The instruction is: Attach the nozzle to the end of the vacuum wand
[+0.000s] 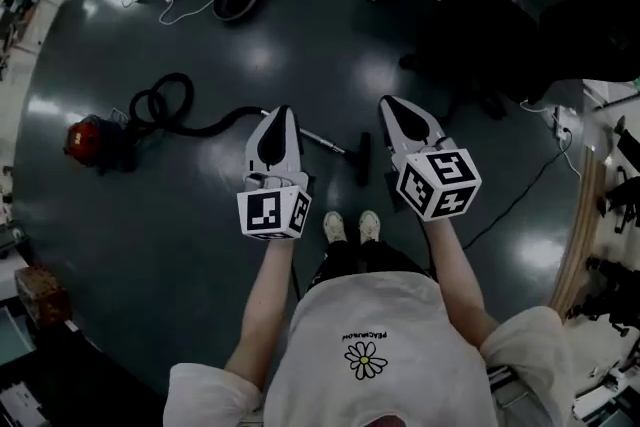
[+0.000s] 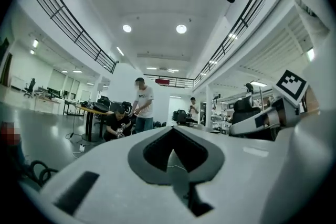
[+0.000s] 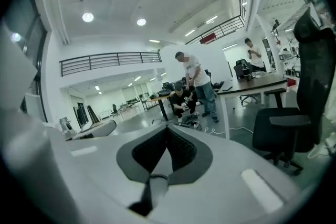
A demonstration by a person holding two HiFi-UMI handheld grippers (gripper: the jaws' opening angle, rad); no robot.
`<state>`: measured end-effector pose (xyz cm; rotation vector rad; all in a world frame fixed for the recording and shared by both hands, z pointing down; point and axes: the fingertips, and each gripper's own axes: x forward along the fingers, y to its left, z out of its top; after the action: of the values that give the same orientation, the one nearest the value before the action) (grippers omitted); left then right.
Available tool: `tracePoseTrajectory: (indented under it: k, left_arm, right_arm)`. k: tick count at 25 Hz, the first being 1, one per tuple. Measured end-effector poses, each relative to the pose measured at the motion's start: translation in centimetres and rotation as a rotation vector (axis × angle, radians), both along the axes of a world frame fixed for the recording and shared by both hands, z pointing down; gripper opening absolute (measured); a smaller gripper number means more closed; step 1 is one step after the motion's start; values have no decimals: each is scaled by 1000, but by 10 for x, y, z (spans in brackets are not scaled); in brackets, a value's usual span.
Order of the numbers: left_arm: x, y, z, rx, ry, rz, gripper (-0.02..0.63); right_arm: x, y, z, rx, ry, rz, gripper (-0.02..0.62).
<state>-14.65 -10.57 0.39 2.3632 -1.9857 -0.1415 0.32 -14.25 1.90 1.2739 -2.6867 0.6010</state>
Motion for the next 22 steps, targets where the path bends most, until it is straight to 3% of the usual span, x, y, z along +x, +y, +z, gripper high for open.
tracePoseTrajectory:
  k: [6, 12, 22]
  left_arm:
    - [1, 38, -23, 30, -5, -34, 3]
    - [10, 38, -39, 68, 11, -22, 3]
    - [12, 46, -63, 110, -29, 6, 3]
  right_arm:
    - [-2, 32, -43, 74, -36, -35, 8]
    - [0, 39, -58, 114, -58, -24, 8]
    - [-8, 49, -71, 144, -71, -25, 8]
